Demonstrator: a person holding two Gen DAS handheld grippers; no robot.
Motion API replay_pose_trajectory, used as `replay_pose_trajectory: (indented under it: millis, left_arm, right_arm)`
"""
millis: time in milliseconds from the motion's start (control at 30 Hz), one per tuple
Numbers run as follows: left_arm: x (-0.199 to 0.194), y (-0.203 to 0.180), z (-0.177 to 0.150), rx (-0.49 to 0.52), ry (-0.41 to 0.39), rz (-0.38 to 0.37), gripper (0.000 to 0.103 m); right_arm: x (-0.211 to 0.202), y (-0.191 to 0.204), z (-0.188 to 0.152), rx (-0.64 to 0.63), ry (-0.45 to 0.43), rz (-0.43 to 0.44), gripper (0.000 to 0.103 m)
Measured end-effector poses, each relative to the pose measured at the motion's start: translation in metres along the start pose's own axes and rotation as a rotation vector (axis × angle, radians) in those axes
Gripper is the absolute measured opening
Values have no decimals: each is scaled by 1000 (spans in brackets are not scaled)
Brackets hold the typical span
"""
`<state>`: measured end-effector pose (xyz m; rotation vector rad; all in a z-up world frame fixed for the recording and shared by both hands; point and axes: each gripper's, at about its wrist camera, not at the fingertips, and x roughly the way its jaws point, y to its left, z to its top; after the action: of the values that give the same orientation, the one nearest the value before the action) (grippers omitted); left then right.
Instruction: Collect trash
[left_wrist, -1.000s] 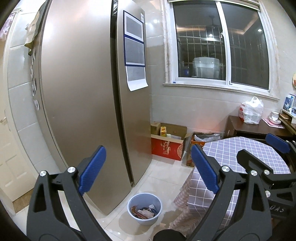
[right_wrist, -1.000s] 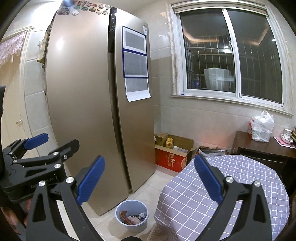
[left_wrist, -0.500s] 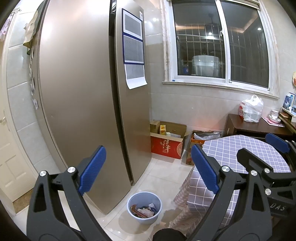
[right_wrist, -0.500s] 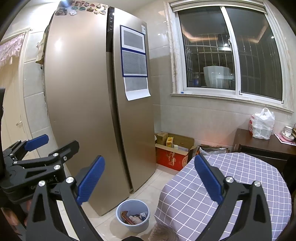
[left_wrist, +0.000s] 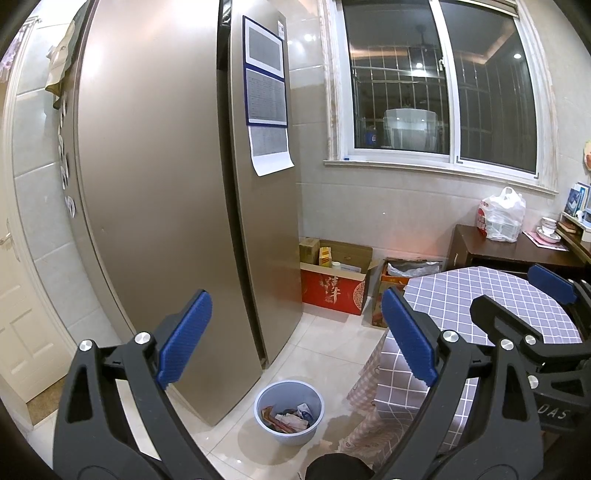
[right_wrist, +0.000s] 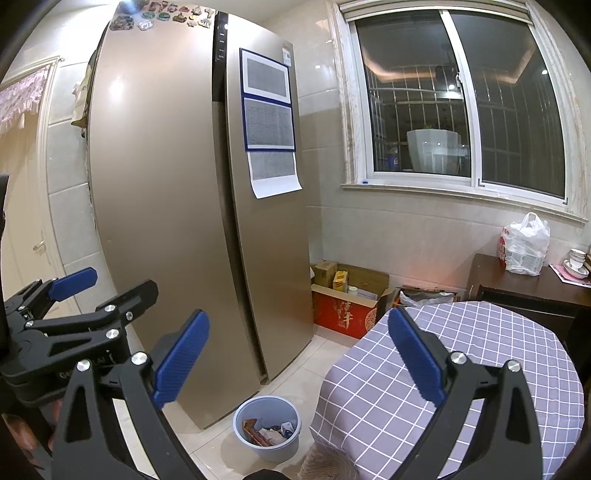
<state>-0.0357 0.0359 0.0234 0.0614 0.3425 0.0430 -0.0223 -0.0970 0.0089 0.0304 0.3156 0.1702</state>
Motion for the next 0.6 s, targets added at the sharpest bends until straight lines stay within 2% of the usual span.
replay_pose_trajectory:
  millis: [600]
  left_arm:
    - [-1, 1, -2, -1, 4, 2, 91]
  right_arm:
    - [4, 4, -4, -1, 8, 3, 96]
